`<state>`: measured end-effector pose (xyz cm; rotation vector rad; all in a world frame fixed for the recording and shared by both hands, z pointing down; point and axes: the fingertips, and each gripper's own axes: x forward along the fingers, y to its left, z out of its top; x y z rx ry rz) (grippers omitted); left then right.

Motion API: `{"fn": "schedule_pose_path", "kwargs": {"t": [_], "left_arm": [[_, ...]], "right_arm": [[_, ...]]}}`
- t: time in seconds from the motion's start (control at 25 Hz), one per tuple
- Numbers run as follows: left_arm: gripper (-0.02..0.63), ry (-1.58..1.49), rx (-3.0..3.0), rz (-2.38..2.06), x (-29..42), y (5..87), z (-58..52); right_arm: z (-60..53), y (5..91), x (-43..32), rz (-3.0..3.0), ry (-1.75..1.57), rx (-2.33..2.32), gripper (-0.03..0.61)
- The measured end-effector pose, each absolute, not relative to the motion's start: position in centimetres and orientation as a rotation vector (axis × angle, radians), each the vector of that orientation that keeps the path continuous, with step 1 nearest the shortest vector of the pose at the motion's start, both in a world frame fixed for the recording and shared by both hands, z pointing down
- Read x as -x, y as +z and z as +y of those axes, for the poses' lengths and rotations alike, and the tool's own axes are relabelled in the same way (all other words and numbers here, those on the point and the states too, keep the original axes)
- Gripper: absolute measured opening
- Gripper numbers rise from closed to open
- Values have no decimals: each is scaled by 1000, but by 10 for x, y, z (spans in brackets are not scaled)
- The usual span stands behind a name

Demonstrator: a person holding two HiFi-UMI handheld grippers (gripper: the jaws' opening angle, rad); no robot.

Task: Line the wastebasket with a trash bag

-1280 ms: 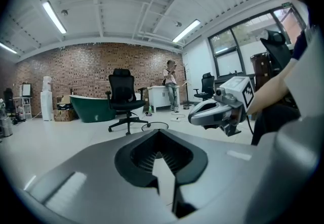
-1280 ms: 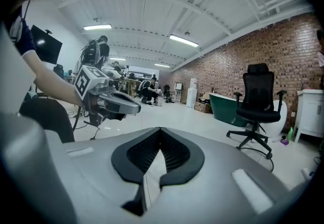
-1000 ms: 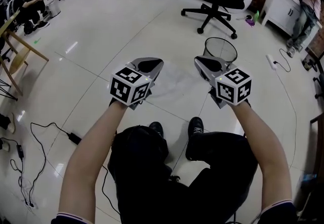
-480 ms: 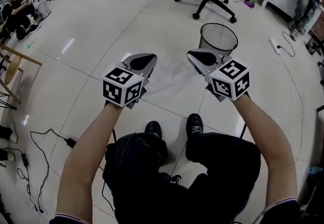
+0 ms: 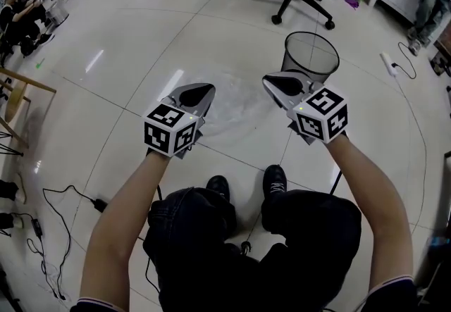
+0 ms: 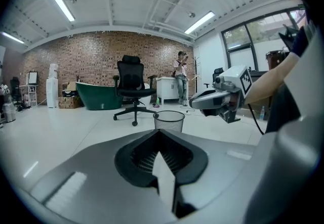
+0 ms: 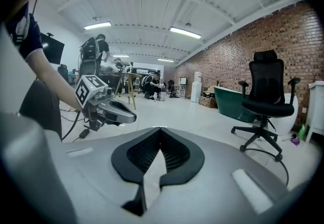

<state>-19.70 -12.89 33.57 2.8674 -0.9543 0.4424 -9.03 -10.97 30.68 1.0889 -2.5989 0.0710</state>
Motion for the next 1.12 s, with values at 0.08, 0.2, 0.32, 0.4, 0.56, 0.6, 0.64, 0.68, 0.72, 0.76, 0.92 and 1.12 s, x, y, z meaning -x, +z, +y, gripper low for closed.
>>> {"fn": "schedule_pose_path", "kwargs": {"t": [0.08,0.2,0.32,0.4,0.56,0.6,0.64,0.68,0.72,0.76,0.92,1.12], "left_arm": [[12,458,-2857,-954,200,344,-137],[12,482,-2838,-955,206,358,-150],[12,501,-2810,-964,211,375,-163],[12,504,-2788,-974,213,386,-169],[12,506,-2763,-1001,216,403,-178],[12,508,-2756,-1010,217,406,-178],[12,509,-2749,-1018,218,409,-177],[12,510,-2742,-1026,220,412,-175],[12,513,-2736,-1035,222,415,-174],[12,516,-2730,-1044,224,417,-173],[12,518,-2694,-1109,236,427,-172],[12,516,-2619,-1210,249,442,-174]], "right_arm": [[-118,315,91,-2597,77,-1080,2],[-131,330,91,-2586,101,-1069,2],[-146,348,88,-2558,136,-1072,2],[-154,358,85,-2554,155,-1074,2],[-165,371,81,-2563,172,-1068,2],[-167,374,82,-2564,175,-1060,2],[-168,377,82,-2565,178,-1050,2],[-168,380,83,-2565,181,-1040,2],[-168,383,84,-2565,183,-1033,2],[-168,386,85,-2566,187,-1026,2],[-168,400,88,-2565,203,-986,2],[-175,419,85,-2554,215,-912,2]]}}
